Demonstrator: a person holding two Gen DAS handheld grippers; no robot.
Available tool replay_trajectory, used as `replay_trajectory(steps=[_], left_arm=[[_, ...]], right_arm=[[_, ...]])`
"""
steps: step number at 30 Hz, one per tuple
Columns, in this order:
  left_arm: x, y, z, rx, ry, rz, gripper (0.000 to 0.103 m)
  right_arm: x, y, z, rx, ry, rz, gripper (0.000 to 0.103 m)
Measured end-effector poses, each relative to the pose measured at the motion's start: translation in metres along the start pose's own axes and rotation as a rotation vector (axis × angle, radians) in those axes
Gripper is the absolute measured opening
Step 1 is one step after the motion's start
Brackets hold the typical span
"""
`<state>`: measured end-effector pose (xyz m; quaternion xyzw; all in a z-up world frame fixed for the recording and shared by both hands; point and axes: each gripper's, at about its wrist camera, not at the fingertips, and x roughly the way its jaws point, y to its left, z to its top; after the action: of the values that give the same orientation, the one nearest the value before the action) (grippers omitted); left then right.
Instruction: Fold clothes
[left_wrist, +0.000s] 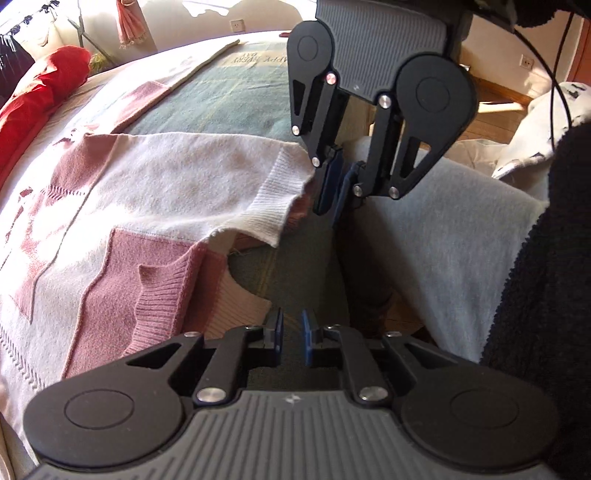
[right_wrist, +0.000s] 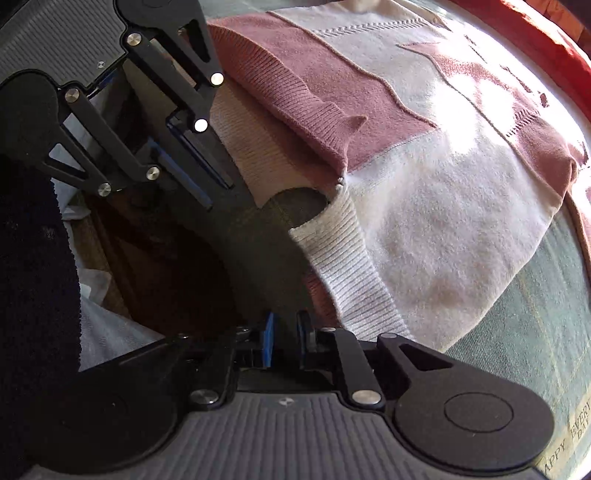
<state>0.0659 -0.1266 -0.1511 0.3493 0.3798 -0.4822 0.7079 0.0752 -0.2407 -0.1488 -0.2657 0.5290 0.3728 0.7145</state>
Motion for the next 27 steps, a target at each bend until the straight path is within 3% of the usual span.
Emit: replay_trajectory(steps=[3,6,8,11,13,18,21,27], left_arm=[[-0.011,0.006,-0.003,0.000,0.008,0.074,0.017],[-0.021,0.026,-0.009,-0.078,-0.001,0.143,0.017],[-0.030,0.038,-0.013,-0.134,-0.011,0.183,0.017],[-0.042,0.057,-0.020,-0.218,-0.026,0.243,0.021],[-0.049,0.063,-0.028,-0.258,-0.030,0.269,0.022],[-0.053,0.071,-0.042,-0.324,-0.024,0.265,0.022],[-0.051,0.073,-0.042,-0.340,-0.022,0.259,0.022],[-0.048,0.079,-0.039,-0.388,-0.035,0.256,0.024]], right_arm=[[-0.019,-0.016,-0.001,0.094,-0.059,-0.023,0.016],[-0.031,-0.029,0.004,0.153,-0.118,-0.041,0.018],[-0.030,-0.035,0.011,0.166,-0.127,-0.060,0.026],[-0.025,-0.052,0.008,0.213,-0.119,-0.095,0.028],[-0.017,-0.074,0.000,0.311,-0.103,-0.120,0.029],[-0.010,-0.122,-0.028,0.606,-0.156,-0.035,0.029],[-0.008,-0.145,-0.035,0.732,-0.199,0.010,0.035],[0.018,-0.191,-0.046,1.020,-0.266,0.180,0.037]])
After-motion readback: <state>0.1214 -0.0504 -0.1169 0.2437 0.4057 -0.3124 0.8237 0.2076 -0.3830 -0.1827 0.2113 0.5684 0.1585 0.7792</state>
